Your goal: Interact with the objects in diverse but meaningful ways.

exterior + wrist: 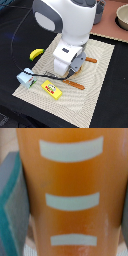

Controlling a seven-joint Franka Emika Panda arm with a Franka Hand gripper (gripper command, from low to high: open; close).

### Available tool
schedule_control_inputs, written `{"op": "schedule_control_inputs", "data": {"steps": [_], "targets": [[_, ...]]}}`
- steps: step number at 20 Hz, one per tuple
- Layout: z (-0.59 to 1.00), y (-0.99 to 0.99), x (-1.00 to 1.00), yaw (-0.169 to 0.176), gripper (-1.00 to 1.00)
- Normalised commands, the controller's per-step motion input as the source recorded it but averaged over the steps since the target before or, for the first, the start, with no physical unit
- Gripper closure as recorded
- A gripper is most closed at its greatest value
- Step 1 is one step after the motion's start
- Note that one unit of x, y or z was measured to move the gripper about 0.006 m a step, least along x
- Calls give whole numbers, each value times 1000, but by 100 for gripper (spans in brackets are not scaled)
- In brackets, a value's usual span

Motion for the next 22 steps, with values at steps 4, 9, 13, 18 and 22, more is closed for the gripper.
{"op": "schedule_control_inputs", "data": {"steps": [4,9,13,18,22], "targets": [[359,0,-419,91,100],[250,151,-226,104,100],[126,527,-167,118,100],[92,611,-314,117,100],[129,608,-496,93,100]]}}
